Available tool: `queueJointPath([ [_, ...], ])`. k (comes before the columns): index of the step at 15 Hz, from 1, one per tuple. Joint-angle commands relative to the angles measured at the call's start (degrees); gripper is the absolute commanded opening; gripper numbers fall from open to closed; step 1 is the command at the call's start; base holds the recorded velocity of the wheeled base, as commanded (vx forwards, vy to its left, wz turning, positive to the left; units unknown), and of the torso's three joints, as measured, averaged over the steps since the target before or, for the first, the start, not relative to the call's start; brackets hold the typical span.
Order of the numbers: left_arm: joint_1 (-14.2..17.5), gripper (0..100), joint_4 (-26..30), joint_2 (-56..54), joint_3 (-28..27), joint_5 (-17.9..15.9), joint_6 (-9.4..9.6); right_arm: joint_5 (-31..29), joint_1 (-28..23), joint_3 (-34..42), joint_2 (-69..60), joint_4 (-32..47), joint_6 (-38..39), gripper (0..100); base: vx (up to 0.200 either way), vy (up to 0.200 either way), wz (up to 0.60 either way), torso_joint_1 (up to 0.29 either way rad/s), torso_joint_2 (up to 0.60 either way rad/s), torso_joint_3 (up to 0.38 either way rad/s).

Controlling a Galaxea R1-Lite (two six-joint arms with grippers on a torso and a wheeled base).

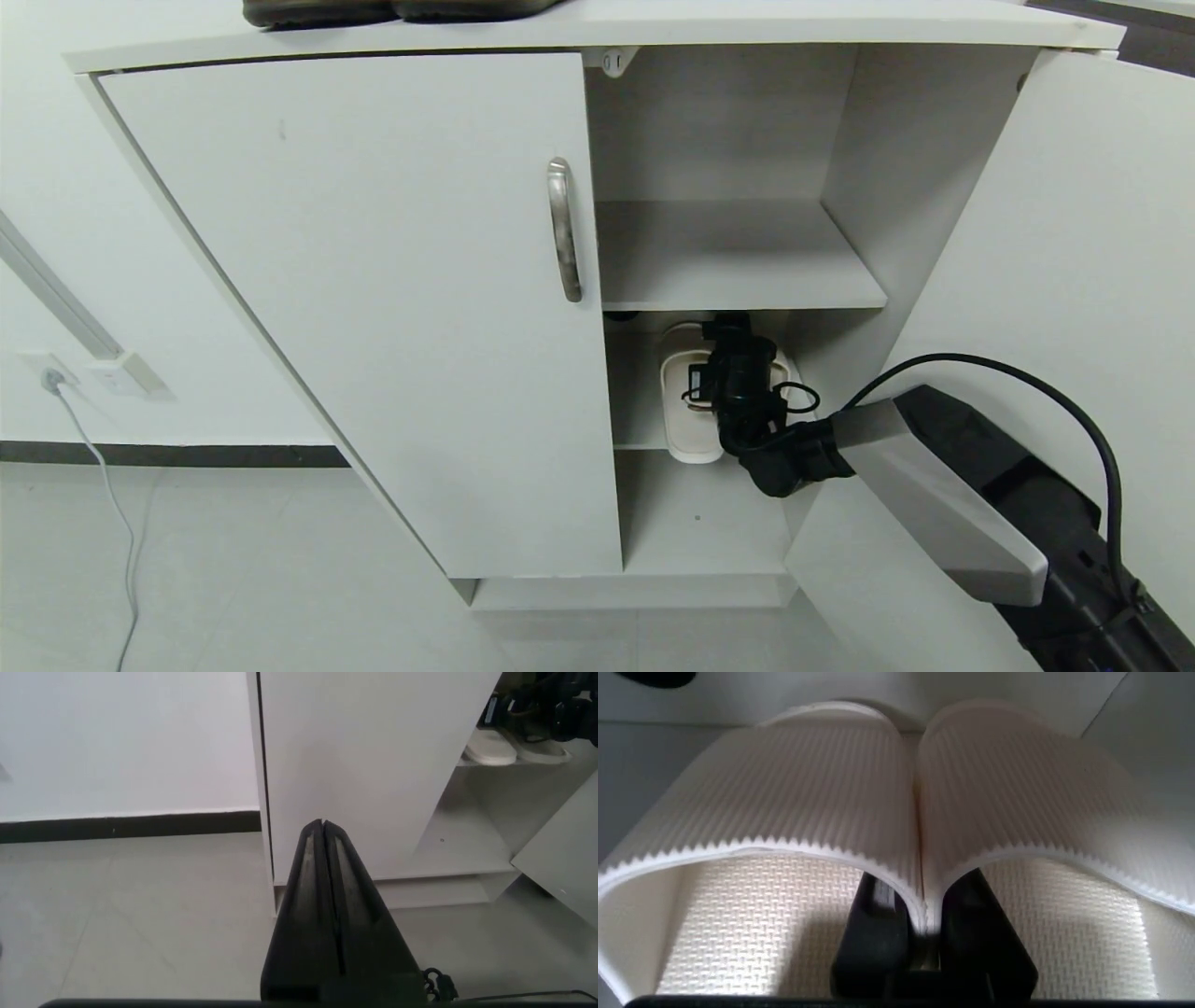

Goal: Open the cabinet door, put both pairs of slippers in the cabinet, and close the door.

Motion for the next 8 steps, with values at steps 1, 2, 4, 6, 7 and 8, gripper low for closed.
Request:
queueJointPath([
  [1, -0.02, 0, 0.02, 0.07, -0.02, -0.02, -0.01, 0.63, 0.02, -0.81, 0.49, 0.46, 0.00, 0, 0.000, 0.000, 0.00, 0.000, 0.00, 0.000],
  [2, -0.02, 0, 0.02, 0.07, -0.02, -0.02, -0.01, 0.71, 0.02, -0.98, 0.58, 0.99, 0.00, 0, 0.000, 0.000, 0.00, 0.000, 0.00, 0.000],
  [4, -0.02, 0, 0.02, 0.07, -0.02, -0.02, -0.01, 0.80, -0.06, -1.86, 1.11, 1.69, 0.00, 0, 0.000, 0.000, 0.00, 0.000, 0.00, 0.000],
  [6, -0.02, 0, 0.02, 0.07, -0.02, -0.02, -0.01, 0.71, -0.06, -3.18, 2.07, 1.87, 0.09, 0, 0.000, 0.000, 0.00, 0.000, 0.00, 0.000],
  [7, 0.07, 0, 0.02, 0.07, -0.02, -0.02, -0.01, 0.71, -0.06, -3.27, 2.25, 1.87, 0.09, 0, 0.000, 0.000, 0.00, 0.000, 0.00, 0.000],
  [8, -0.02, 0, 0.02, 0.07, -0.02, -0.02, -0.01, 0.71, -0.06, -3.27, 2.34, 1.95, 0.09, 0, 0.000, 0.000, 0.00, 0.000, 0.00, 0.000],
])
